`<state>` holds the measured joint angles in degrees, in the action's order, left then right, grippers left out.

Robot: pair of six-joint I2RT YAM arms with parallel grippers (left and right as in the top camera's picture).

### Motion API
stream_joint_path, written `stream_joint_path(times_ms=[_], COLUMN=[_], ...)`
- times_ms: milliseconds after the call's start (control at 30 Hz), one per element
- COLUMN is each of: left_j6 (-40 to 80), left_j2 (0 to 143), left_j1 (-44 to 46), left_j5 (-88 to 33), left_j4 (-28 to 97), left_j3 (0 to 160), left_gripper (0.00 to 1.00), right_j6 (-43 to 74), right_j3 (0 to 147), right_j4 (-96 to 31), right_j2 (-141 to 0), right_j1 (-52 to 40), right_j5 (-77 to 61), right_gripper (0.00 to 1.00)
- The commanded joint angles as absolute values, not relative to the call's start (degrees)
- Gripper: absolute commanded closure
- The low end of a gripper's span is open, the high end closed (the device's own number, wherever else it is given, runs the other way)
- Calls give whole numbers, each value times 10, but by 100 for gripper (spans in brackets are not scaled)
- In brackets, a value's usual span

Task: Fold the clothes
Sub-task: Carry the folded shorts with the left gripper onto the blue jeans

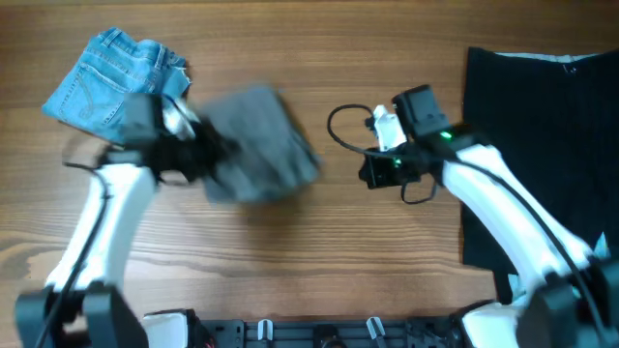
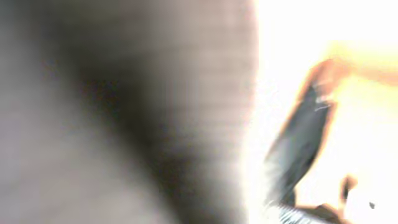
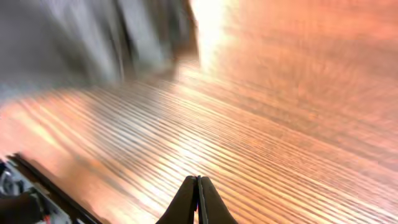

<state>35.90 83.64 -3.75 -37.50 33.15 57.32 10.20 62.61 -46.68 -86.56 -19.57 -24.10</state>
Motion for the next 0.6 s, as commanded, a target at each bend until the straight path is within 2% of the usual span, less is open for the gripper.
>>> stream_joint_path(times_ms=[0, 267, 433, 533, 567], left_j6=[317, 319, 302, 304, 303], left_j2=[796, 849, 967, 1030, 1052], left_j1=[-92, -173, -217, -235, -246], left_j5=[-417, -413, -416, -419, -416], left_j4=[315, 112, 0, -18, -6], left_j3=[701, 749, 749, 749, 749], left_gripper=[96, 96, 96, 96, 89], right_j6=[110, 122, 122, 121, 121], right_j3=[627, 627, 627, 627, 627], right_j4=[-467, -474, -488, -501, -507], right_j2=[-814, -804, -804, -804, -804], right_j1=[-194, -194, -194, -194, -194], right_j5=[-230, -230, -230, -230, -230], right_gripper=[95, 95, 95, 95, 95])
